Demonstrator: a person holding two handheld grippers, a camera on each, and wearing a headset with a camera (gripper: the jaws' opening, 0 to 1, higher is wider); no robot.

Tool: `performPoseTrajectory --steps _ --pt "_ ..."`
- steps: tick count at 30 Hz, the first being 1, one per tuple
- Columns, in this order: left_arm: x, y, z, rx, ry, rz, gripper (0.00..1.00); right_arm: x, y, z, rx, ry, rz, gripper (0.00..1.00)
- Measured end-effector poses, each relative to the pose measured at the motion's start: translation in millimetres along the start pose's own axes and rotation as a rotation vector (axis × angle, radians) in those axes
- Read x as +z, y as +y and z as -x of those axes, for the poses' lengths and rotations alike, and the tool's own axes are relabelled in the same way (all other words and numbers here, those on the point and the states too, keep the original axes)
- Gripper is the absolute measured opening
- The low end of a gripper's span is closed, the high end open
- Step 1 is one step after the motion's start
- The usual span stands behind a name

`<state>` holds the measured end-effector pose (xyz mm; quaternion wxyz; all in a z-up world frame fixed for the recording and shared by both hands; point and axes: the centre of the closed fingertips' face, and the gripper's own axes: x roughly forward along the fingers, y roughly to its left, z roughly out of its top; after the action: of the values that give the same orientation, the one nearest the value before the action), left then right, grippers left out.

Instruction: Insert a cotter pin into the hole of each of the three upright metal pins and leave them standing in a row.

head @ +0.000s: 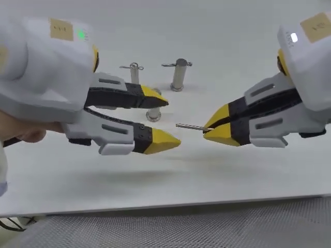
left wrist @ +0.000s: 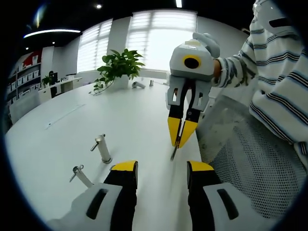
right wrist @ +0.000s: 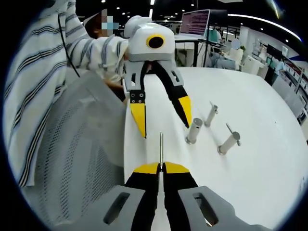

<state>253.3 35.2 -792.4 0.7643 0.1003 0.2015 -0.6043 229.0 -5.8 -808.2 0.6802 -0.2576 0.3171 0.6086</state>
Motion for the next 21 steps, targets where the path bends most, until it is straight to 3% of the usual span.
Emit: performPoseTrajectory --steps 4,8,14,21 --pt "0.8 18.7 2.9 0.085 -0.020 0.006 0.53 -3.7 -6.7 -1.3 -0.022 0.010 -0.033 0.03" --pt "-4.9 32.0 2.6 0.130 -0.022 0.038 0.54 -5.8 -11.4 -2.5 -0.039 0.027 -0.077 0.03" --pt "-18.4 37.6 -1.5 0.129 0.010 0.050 0.53 -8.1 -16.7 -3.8 -0.050 0.037 -0.130 0.03" --pt "-24.3 40.1 -6.2 0.123 0.021 0.069 0.48 -10.2 -23.8 -6.1 -0.076 0.053 -0.163 0.03"
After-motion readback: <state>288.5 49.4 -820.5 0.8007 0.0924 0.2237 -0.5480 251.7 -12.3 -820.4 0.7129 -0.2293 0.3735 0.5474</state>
